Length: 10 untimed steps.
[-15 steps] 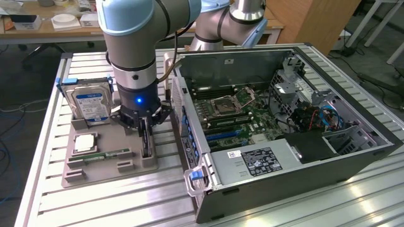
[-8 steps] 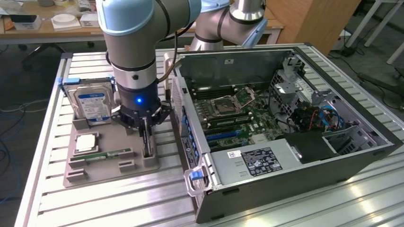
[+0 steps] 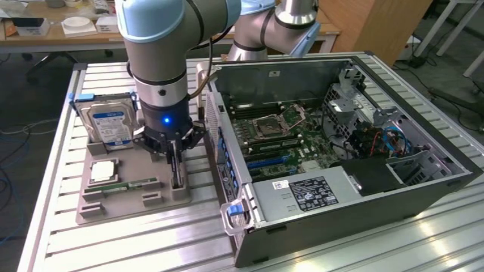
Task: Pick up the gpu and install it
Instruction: 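Pick up the gpu and move the gpu toward the slot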
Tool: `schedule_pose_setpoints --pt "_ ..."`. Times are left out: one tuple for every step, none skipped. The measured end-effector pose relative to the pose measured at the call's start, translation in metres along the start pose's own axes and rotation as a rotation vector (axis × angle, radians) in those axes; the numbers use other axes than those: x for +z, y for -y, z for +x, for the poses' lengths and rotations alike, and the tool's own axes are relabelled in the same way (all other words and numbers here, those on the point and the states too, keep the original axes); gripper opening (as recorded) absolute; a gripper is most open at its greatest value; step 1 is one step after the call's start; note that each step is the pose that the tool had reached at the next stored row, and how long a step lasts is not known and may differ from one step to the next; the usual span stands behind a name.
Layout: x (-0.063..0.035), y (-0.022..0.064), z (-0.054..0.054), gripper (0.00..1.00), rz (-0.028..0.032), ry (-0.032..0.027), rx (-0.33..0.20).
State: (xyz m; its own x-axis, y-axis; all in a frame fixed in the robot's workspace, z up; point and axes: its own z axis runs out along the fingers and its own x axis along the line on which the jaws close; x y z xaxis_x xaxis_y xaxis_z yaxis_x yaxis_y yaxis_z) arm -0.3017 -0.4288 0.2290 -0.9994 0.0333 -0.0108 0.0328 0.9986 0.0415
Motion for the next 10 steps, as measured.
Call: schedule_pose_setpoints --pt "0.0000 0.0000 0.0000 0.26 0.0001 -0.0001 0.000" --pt "0.0000 0.0000 0.0000 0.26 0.0000 0.0000 0.000" --pt "0.0000 0.0000 0.0000 0.26 0.0000 0.0000 0.000" --pt "0.0000 0.0000 0.0000 0.26 0.0000 0.0000 0.000" --pt "0.0000 0.0000 0.0000 0.26 0.0000 0.0000 0.000" --pt "0.0000 0.0000 0.0000 0.26 0.0000 0.0000 0.000" --pt "0.0000 0.0000 0.0000 0.26 0.0000 0.0000 0.000" --pt "0.0000 0.0000 0.0000 0.26 0.0000 0.0000 0.000" --pt "0.0000 0.0000 0.0000 0.26 0.0000 0.0000 0.000" --pt "-0.0006 0.0000 0.0000 0.26 -0.0004 0.0000 0.000"
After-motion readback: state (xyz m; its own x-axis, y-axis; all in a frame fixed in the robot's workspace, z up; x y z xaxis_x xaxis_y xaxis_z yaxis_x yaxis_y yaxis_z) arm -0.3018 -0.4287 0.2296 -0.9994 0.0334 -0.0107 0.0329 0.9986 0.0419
